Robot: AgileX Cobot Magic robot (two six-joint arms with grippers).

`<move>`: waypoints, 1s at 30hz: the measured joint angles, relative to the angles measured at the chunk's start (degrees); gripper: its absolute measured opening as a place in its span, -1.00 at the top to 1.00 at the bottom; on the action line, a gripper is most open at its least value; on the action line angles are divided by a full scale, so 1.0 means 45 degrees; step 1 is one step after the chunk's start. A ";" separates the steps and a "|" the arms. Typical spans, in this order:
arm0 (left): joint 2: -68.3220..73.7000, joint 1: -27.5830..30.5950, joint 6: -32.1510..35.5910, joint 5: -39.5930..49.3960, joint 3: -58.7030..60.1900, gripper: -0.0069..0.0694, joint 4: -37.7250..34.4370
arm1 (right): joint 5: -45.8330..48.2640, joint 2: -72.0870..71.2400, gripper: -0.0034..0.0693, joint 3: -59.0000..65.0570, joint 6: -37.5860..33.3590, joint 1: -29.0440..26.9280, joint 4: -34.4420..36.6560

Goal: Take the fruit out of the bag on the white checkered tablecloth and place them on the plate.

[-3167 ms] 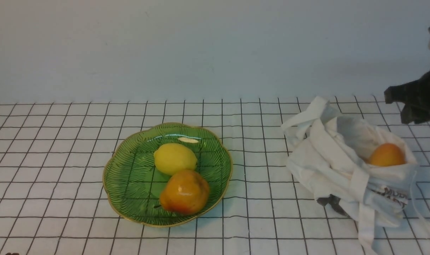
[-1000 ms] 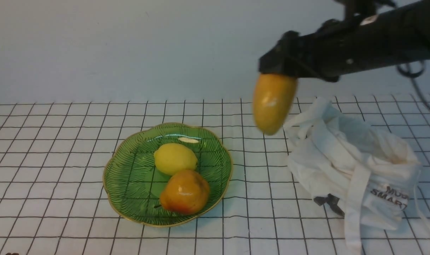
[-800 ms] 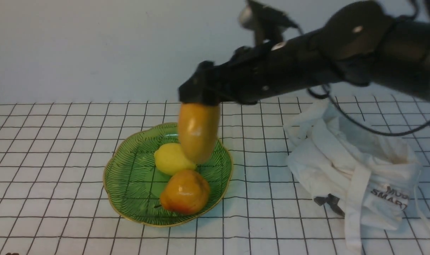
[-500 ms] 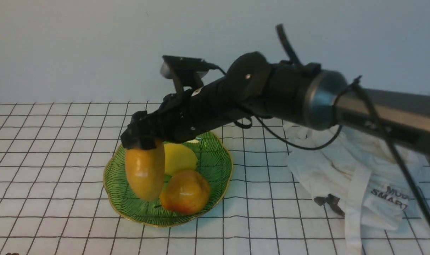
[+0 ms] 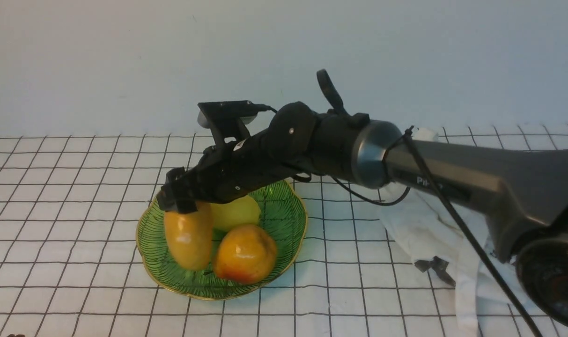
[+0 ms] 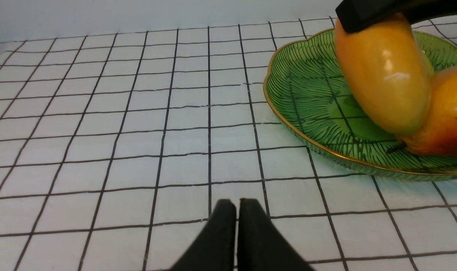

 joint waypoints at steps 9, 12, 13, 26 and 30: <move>0.0000 0.0000 0.0000 0.0000 0.0000 0.84 0.0000 | 0.0306 0.0000 -0.82 -0.0005 0.0000 -0.0160 -0.0759; 0.0000 0.0000 0.0000 0.0000 0.0000 0.84 0.0000 | 0.0904 -0.0236 -0.82 -0.0005 0.0000 -0.0548 -0.1161; 0.0000 0.0000 0.0000 0.0000 0.0000 0.84 0.0000 | 0.1137 -0.0341 -0.81 -0.0005 0.0012 -0.0645 -0.1268; 0.0000 0.0000 0.0000 0.0000 0.0000 0.84 0.0000 | 0.6778 -0.6062 0.27 -0.0005 0.4783 -0.3919 -0.6948; 0.0000 0.0000 0.0000 0.0000 0.0000 0.84 0.0000 | 0.7919 -0.8363 0.79 -0.0005 0.6333 -0.4529 -0.9469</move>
